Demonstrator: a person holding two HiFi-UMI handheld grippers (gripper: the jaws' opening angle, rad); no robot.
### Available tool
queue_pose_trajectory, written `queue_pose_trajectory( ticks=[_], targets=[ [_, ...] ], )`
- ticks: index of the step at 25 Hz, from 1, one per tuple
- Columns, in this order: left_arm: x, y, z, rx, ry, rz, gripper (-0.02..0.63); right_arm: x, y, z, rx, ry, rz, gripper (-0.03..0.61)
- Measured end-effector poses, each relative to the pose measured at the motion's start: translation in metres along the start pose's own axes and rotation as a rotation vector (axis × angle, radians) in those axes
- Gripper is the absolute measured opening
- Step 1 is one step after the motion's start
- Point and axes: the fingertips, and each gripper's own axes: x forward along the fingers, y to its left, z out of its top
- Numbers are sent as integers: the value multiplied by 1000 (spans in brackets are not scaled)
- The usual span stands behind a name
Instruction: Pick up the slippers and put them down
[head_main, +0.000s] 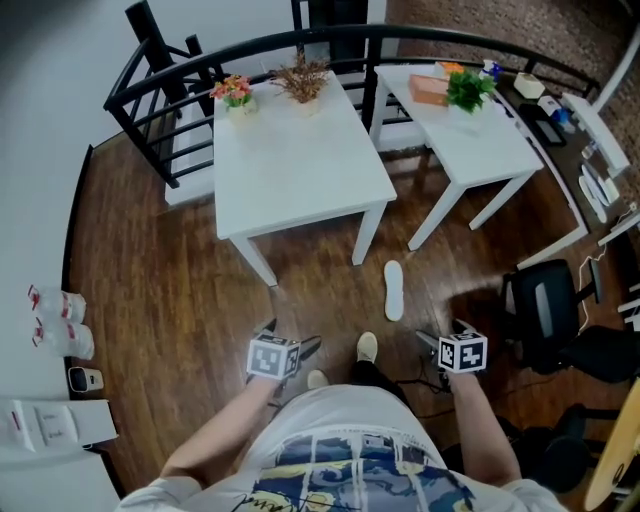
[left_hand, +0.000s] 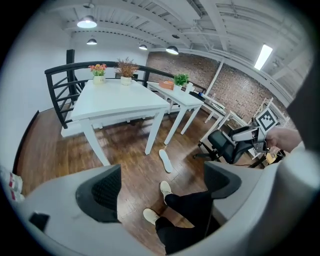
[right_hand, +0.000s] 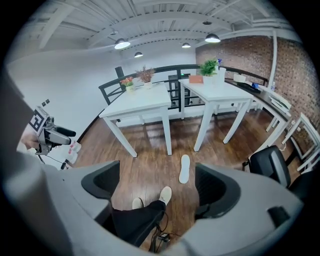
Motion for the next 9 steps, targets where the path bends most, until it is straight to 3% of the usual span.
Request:
queue_pose_trajectory(
  ticks=[9],
  targets=[
    [-14, 10, -9, -11, -4, 14, 514, -3, 11, -2, -9, 2, -6, 491]
  ],
)
